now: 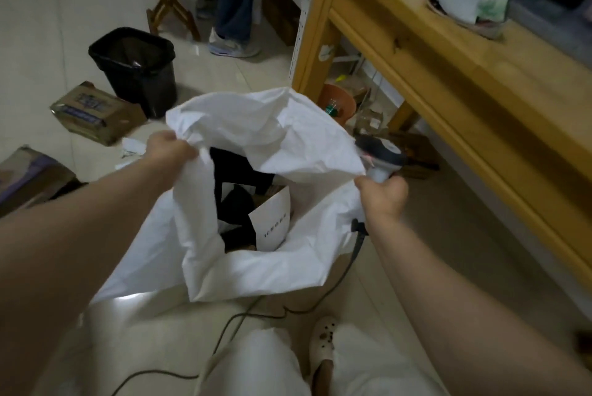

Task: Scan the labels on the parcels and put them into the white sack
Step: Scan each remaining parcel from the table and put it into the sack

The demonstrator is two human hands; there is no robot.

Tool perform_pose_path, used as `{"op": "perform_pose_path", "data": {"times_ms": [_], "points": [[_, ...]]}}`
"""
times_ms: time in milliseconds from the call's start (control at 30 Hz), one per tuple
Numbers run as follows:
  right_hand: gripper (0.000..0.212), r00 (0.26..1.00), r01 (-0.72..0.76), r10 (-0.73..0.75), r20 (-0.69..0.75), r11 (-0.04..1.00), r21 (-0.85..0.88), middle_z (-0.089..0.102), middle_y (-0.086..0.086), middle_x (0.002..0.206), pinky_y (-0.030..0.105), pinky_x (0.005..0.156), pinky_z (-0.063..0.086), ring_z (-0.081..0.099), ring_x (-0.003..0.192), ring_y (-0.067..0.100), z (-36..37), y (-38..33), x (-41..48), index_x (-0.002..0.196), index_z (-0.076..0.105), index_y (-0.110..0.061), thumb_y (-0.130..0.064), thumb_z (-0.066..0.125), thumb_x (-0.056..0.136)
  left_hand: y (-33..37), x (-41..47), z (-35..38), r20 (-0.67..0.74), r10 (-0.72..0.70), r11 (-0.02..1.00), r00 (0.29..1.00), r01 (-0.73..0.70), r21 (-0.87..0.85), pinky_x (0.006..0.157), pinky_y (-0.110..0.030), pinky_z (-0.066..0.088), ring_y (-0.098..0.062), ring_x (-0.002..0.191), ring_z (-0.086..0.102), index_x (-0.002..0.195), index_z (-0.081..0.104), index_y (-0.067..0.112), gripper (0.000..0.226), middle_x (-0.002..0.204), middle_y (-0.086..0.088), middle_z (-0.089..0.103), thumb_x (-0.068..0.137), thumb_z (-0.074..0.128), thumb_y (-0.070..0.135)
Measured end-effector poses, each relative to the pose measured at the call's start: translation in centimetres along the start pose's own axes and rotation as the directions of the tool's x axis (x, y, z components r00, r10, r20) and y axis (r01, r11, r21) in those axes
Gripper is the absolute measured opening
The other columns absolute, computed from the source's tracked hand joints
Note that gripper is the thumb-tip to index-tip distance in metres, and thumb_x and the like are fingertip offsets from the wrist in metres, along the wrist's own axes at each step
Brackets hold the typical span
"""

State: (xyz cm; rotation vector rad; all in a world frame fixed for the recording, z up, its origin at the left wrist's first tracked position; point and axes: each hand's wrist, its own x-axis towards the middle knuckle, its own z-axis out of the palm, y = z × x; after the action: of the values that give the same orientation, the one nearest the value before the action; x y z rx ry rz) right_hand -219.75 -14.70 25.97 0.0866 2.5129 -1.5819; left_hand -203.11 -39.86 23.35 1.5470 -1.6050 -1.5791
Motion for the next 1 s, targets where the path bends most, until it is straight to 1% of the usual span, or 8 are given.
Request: {"op": "perform_pose_path", "data": {"times_ms": [133, 200, 367, 600, 733, 800, 867, 1000], "points": [[0.035, 0.996, 0.065, -0.048, -0.077, 0.97, 0.236, 0.056, -0.002, 0.101, 0.036, 0.095, 0.045, 0.056, 0.098, 0.018, -1.3, -2.9, -0.2, 0.098, 0.048, -0.02, -0.004, 0.073, 0.08, 5.0, 0.7, 1.6, -0.077, -0.067, 0.969, 0.995, 0.046, -0.242, 0.061, -0.033, 0.041, -0.026, 0.076, 0.05, 0.108, 0.053, 0.008, 0.04, 0.088, -0.01, 0.051, 0.07, 0.063, 0.006], [0.036, 0.995, 0.078, -0.058, -0.086, 0.964, 0.254, 0.057, -0.003, 0.102, 0.034, 0.095, 0.046, 0.057, 0.096, 0.016, -1.6, -3.0, 0.2, 0.102, 0.052, -0.02, -0.005, 0.074, 0.078, 4.5, 1.0, 0.9, -0.19, -0.11, 0.978, 0.976, 0.071, -0.198, 0.057, -0.033, 0.037, -0.024, 0.067, 0.042, 0.106, 0.045, 0.011, 0.039, 0.087, -0.009, 0.045, 0.072, 0.062, 0.011], [0.039, 0.996, -0.086, 0.086, 0.013, 0.996, -0.033, 0.063, 0.014, 0.112, 0.035, 0.086, 0.049, 0.062, 0.104, 0.031, -0.4, 2.3, 1.3, 0.113, 0.058, -0.001, -0.009, 0.076, 0.08, -4.1, 2.6, -2.2, -0.222, -0.068, 0.972, 0.973, 0.115, 0.207, 0.083, -0.045, 0.047, -0.046, 0.108, 0.056, 0.125, 0.052, -0.007, 0.045, 0.12, -0.029, 0.056, 0.086, 0.065, 0.011], [0.042, 0.98, -0.188, 0.196, 0.021, 0.961, -0.203, 0.064, 0.019, 0.113, 0.034, 0.081, 0.049, 0.062, 0.101, 0.033, 0.7, 9.7, 2.7, 0.113, 0.059, 0.003, -0.012, 0.076, 0.078, -10.9, 3.6, 0.4, -0.231, -0.197, 0.904, 0.953, 0.268, 0.334, 0.102, -0.047, 0.04, -0.045, 0.126, 0.043, 0.142, 0.032, -0.006, 0.066, 0.138, -0.031, 0.041, 0.089, 0.066, 0.017], [0.044, 0.981, -0.182, 0.191, 0.014, 0.953, -0.243, 0.064, 0.017, 0.114, 0.029, 0.077, 0.044, 0.061, 0.103, 0.033, 0.2, 10.6, 3.3, 0.113, 0.059, 0.002, -0.022, 0.076, 0.081, -10.7, 1.8, 5.7, -0.413, -0.013, 0.794, 0.91, 0.261, 0.549, 0.117, -0.041, -0.001, -0.028, 0.147, 0.006, 0.154, 0.007, 0.022, 0.051, 0.16, -0.017, -0.001, 0.103, 0.002, 0.027], [0.044, 0.981, -0.182, 0.192, 0.022, 0.956, -0.232, 0.064, 0.016, 0.113, 0.028, 0.076, 0.042, 0.061, 0.103, 0.031, -0.3, 10.6, 3.1, 0.113, 0.06, 0.001, -0.026, 0.075, 0.082, -10.4, 0.4, 8.5, -0.24, 0.089, 0.7, 0.967, 0.111, 0.705, 0.115, -0.048, 0.003, -0.03, 0.146, 0.005, 0.153, 0.013, 0.024, 0.055, 0.16, -0.017, -0.003, 0.102, 0.033, 0.024], [0.041, 0.978, -0.198, 0.207, 0.026, 0.96, -0.196, 0.065, 0.013, 0.109, 0.028, 0.076, 0.044, 0.062, 0.1, 0.029, -1.1, 10.4, 2.5, 0.11, 0.061, -0.003, -0.03, 0.074, 0.083, -9.8, -1.1, 11.0, -0.006, 0.059, 0.581, 0.998, -0.03, 0.813, 0.113, -0.055, 0.008, -0.033, 0.145, 0.005, 0.151, 0.012, 0.028, 0.081, 0.16, -0.014, -0.002, 0.088, 0.063, 0.029], [0.028, 0.973, -0.221, 0.227, 0.052, 0.97, -0.098, 0.068, 0.01, 0.1, 0.036, 0.082, 0.054, 0.066, 0.092, 0.028, -3.3, 9.0, 0.9, 0.092, 0.059, -0.015, -0.037, 0.072, 0.082, -7.3, -5.8, 16.3, 0.36, 0.178, 0.384, 0.916, -0.401, 0.832, 0.114, -0.055, 0.006, -0.03, 0.145, 0.005, 0.15, 0.008, 0.034, 0.081, 0.16, -0.007, 0.004, 0.089, 0.06, 0.034]]}}
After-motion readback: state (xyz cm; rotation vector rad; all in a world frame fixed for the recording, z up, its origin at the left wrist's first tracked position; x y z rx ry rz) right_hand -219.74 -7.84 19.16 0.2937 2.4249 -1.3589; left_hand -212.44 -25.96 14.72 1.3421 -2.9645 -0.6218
